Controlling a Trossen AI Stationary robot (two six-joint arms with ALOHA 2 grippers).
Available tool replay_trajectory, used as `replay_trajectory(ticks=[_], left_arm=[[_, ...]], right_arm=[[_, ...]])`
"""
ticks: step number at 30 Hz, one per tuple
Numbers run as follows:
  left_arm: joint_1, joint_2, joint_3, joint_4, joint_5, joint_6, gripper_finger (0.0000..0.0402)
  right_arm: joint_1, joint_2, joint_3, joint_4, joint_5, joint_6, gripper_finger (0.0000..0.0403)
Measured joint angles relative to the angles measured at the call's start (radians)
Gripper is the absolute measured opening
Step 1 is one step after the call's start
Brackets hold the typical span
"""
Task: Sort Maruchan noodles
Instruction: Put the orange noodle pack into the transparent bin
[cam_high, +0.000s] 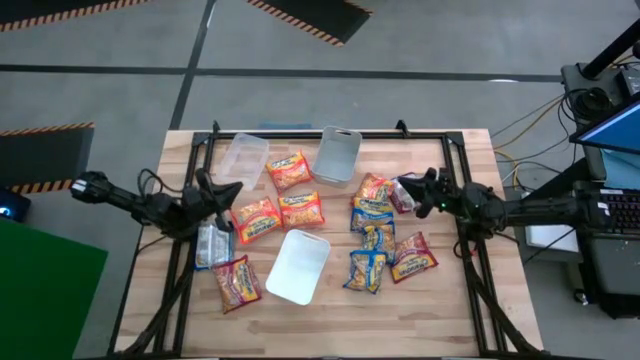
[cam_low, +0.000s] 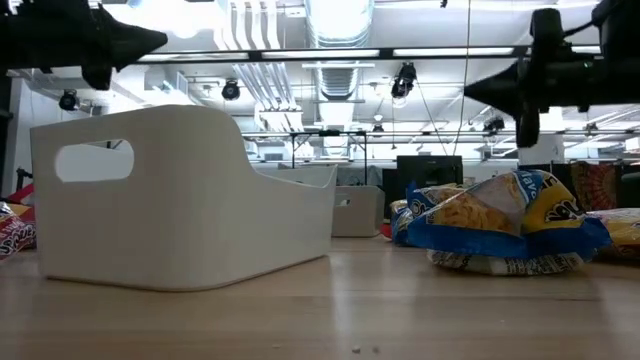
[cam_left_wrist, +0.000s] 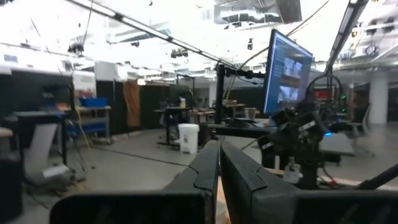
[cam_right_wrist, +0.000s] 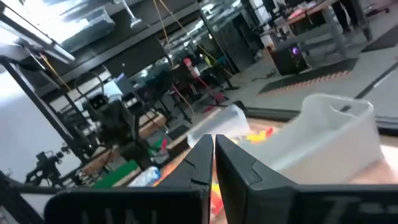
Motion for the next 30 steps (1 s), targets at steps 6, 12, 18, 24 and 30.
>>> replay_trajectory(ticks=[6, 12, 18, 24, 30], left_arm=[[0.000, 0.000, 0.016, 0.007, 0.000, 0.077, 0.0000], [0.000, 0.002, 0.045, 0.005, 0.000, 0.216, 0.0000], [0.000, 0.003, 0.059, 0.003, 0.000, 0.324, 0.0000], [0.000, 0.007, 0.079, 0.001, 0.002, 0.358, 0.0000], [0.000, 0.006, 0.106, 0.008, 0.025, 0.361, 0.0000]], right_arm=[[0.000, 0.093, 0.161, -0.042, 0.008, -0.004, 0.0009], [-0.022, 0.194, 0.425, -0.453, 0.111, 0.110, 0.0009], [-0.067, 0.314, 0.706, -1.024, 0.115, 0.291, 0.0009], [-0.089, 0.420, 0.907, -1.470, 0.046, 0.413, 0.0009], [-0.090, 0.486, 0.966, -1.680, -0.029, 0.467, 0.0009]])
